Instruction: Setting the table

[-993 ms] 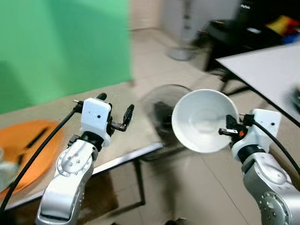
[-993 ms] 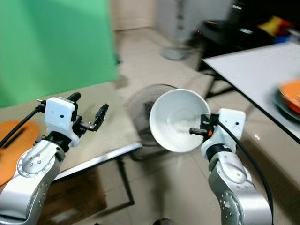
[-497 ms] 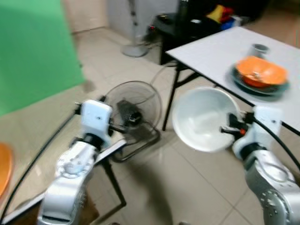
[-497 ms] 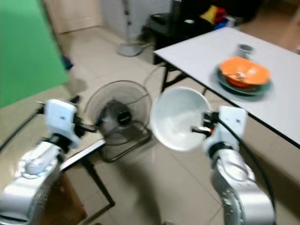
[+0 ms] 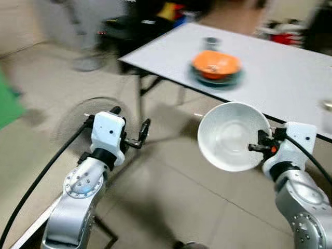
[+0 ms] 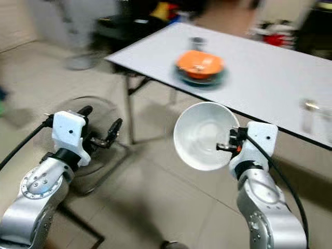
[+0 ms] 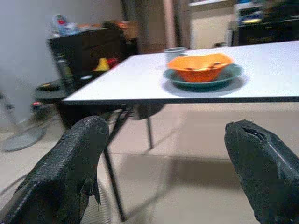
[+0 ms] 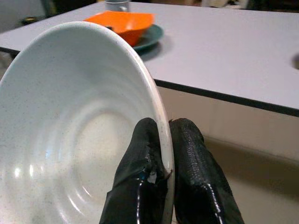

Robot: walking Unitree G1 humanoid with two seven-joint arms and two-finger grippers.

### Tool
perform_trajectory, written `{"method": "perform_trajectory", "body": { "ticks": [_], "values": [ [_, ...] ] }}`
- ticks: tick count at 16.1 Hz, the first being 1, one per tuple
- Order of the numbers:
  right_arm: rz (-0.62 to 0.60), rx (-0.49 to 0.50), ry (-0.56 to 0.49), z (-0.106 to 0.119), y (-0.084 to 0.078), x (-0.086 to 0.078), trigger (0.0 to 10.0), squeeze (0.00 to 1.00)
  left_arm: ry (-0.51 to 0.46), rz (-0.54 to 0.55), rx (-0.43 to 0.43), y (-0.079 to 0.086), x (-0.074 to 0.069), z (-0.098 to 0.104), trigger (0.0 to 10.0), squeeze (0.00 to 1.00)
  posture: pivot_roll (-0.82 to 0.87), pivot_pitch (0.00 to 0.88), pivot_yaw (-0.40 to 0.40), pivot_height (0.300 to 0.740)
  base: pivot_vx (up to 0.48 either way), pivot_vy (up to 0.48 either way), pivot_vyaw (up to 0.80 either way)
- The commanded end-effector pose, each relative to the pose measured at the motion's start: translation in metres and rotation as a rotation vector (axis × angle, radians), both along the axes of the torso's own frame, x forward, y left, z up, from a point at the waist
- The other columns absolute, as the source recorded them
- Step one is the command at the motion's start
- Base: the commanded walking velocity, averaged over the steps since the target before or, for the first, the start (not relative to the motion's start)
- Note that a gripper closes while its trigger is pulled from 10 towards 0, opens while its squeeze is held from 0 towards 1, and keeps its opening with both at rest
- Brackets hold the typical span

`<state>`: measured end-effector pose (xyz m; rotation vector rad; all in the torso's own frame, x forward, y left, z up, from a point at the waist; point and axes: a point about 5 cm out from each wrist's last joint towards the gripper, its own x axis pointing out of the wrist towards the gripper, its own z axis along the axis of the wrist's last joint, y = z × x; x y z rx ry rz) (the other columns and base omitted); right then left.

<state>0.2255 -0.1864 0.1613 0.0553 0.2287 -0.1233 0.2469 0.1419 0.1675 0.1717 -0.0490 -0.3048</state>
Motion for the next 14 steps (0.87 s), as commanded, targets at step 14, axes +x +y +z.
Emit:
{"method": "perform_trajectory", "body": {
  "ticks": [14],
  "values": [
    [0.006,-0.006,-0.014,0.0060,0.0040,0.0001,10.0,0.00,-0.025,-0.016,0.013,-0.0019,0.0072,0.0030,10.0,0.04,0.06,0.000,0.013,0.740,0.000,-0.057,-0.80]
  ]
}}
